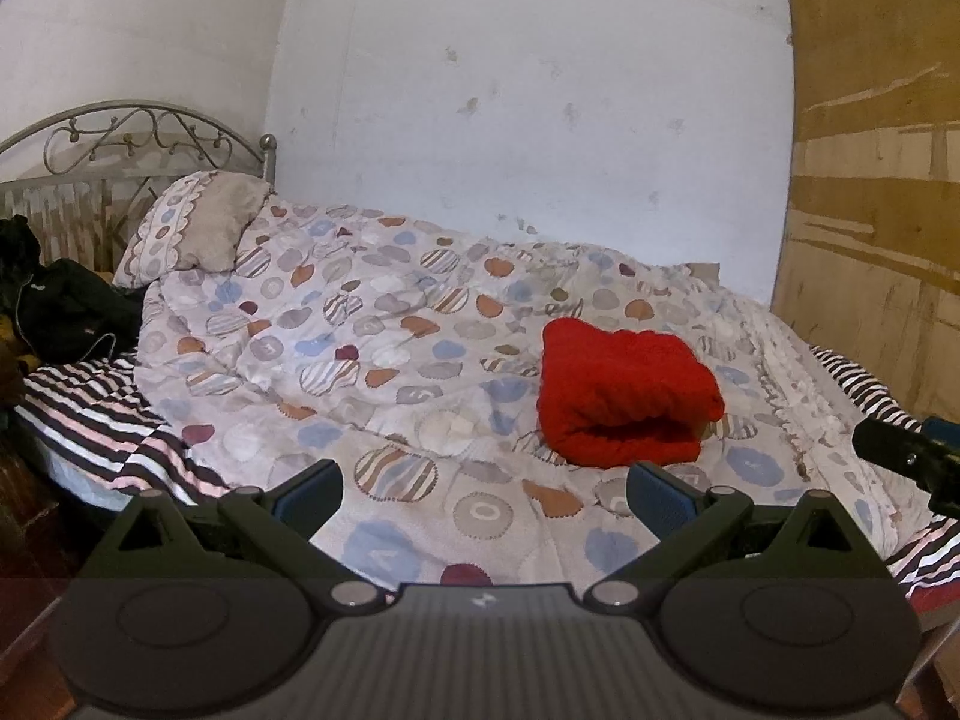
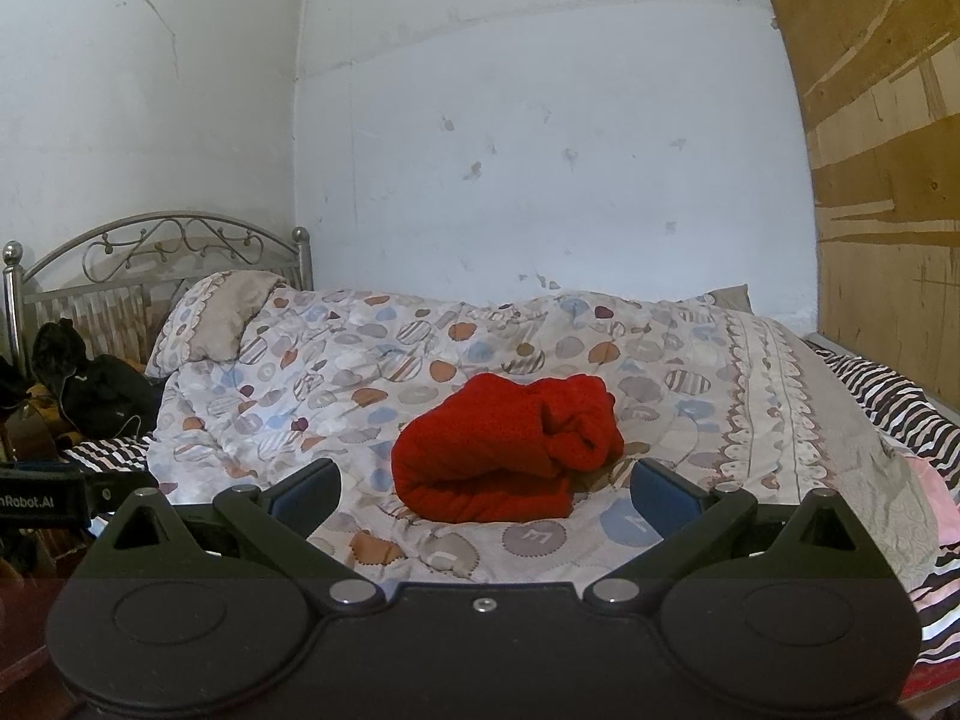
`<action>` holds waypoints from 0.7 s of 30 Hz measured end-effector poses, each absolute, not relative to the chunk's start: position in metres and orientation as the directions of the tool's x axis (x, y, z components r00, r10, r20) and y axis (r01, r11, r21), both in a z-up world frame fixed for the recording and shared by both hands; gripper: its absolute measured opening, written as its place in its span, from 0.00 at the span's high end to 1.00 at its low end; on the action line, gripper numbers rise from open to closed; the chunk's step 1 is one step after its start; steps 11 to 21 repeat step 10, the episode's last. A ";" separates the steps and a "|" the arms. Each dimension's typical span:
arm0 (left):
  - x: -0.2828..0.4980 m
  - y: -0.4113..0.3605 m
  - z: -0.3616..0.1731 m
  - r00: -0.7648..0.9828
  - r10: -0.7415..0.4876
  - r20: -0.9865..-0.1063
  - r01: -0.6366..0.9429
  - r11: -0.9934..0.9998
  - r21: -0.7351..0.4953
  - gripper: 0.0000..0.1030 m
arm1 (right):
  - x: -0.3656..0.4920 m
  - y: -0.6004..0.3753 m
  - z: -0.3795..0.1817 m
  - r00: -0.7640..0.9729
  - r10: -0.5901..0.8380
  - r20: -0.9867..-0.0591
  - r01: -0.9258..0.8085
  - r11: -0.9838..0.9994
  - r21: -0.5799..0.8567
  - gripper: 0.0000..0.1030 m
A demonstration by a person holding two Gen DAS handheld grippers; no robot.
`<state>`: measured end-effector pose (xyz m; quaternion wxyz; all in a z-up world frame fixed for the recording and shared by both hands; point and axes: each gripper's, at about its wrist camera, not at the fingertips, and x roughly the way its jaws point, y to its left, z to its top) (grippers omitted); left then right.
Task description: Fold small clothes
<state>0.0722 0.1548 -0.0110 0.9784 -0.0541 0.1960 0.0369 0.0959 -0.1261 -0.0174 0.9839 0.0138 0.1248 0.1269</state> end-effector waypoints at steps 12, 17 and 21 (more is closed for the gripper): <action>0.071 0.153 -0.019 0.917 0.062 -0.394 -0.110 0.989 -0.100 0.01 | 0.093 -0.122 -0.016 0.935 0.258 -0.245 -0.251 0.966 0.059 0.00; 0.071 0.153 -0.019 0.917 0.062 -0.394 -0.110 0.989 -0.100 0.01 | 0.093 -0.122 -0.016 0.935 0.258 -0.245 -0.251 0.966 0.059 0.00; 0.071 0.153 -0.019 0.917 0.062 -0.394 -0.110 0.989 -0.100 0.01 | 0.093 -0.122 -0.016 0.935 0.258 -0.245 -0.251 0.966 0.059 0.00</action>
